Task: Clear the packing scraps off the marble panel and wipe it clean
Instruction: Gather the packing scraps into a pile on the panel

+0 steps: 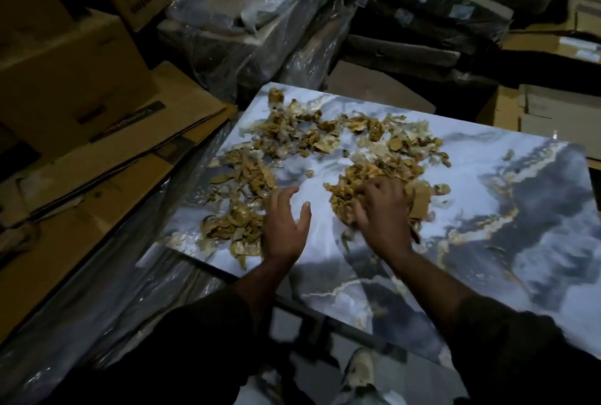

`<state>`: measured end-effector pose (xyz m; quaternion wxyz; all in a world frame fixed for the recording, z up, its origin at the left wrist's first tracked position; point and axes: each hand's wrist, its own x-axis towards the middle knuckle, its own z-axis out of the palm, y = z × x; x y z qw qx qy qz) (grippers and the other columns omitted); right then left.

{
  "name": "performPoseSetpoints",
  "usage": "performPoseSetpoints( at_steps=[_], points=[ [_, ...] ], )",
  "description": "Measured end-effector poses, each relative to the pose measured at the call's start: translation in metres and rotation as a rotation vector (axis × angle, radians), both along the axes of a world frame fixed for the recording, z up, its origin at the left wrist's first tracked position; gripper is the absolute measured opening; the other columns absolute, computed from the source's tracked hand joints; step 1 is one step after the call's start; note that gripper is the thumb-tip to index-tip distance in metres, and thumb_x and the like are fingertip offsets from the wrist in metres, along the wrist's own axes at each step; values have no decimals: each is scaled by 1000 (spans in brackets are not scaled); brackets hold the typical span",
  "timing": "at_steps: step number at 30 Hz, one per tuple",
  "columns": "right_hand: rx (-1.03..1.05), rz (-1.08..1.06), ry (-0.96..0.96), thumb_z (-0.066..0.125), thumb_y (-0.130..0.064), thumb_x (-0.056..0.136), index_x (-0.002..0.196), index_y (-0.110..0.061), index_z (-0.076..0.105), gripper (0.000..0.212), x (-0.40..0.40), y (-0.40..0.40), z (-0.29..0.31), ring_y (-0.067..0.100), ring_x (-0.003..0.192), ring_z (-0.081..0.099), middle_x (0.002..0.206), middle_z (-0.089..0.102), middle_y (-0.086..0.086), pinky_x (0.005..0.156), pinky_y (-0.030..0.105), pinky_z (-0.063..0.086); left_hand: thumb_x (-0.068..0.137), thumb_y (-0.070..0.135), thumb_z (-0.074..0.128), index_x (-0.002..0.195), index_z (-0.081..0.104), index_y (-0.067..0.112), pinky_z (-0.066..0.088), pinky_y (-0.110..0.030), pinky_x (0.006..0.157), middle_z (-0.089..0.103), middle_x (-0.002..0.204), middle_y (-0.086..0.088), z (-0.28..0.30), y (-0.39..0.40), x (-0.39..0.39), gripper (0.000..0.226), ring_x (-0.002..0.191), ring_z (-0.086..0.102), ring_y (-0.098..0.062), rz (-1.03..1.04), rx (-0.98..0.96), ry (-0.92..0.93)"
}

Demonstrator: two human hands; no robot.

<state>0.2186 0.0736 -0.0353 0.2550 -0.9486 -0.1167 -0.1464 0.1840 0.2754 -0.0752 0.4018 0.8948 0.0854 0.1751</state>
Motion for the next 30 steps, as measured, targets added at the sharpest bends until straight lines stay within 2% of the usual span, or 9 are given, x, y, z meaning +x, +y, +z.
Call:
performPoseSetpoints(
  at_steps=[3,7,10,13,16,19,23,26,30],
  points=[
    [48,226,57,63,-34,94,114,-16,67,27,-31,59,-17,28,115,49,116,57,8,98,42,42,98,39,53,124,60,17,53,-44,87,55,117,-4,4,46,-3,35,103,59,-25,63,39,-49],
    [92,341,161,62,-47,90,129,-20,61,47,-57,137,-33,28,129,44,133,52,8,105,43,42,93,35,57,120,63,8,49,-44,92,61,116,-12,-2,113,-14,38,107,57,-33,64,227,-139],
    [0,352,184,58,-59,88,145,-25,48,67,-56,185,-41,32,144,30,151,40,9,118,47,28,91,40,57,125,62,8,45,-45,100,62,124,-13,-19,161,-19,47,115,56,-33,77,283,-85],
    [-154,352,196,57,-67,82,152,-30,38,82,-46,218,-56,32,155,10,163,26,7,121,59,14,96,50,54,136,57,6,40,-48,110,56,140,-14,-43,200,-21,59,132,51,-34,-28,318,-14],
    [-198,322,183,60,-70,80,150,-29,45,83,-36,229,-71,32,156,8,164,29,6,119,64,13,99,63,43,140,56,8,36,-51,116,50,149,-16,-60,214,-14,70,141,44,-35,-184,352,25],
    [-192,277,136,62,-59,84,142,-22,55,69,-31,223,-81,33,155,18,155,43,9,118,63,18,96,68,45,138,56,16,34,-56,116,46,153,-10,-67,211,-4,68,146,38,-32,-288,355,94],
    [-195,183,78,65,-54,85,127,-18,60,56,-28,203,-81,33,151,27,145,49,11,121,58,16,95,70,49,138,54,17,36,-50,115,41,155,-5,-67,195,3,68,148,34,-26,-317,252,111],
    [-211,154,93,58,-71,86,144,-21,50,77,-24,192,-76,29,155,17,157,36,9,121,61,12,92,72,52,141,50,17,36,-52,114,42,152,-5,-61,183,6,74,146,36,-26,-300,270,74],
    [-280,184,164,47,-90,79,161,-30,22,104,-2,187,-64,26,157,-6,169,12,1,122,64,0,85,81,51,147,47,18,19,-60,123,39,158,-8,-55,183,22,89,151,31,-29,-243,436,3]
  ],
)
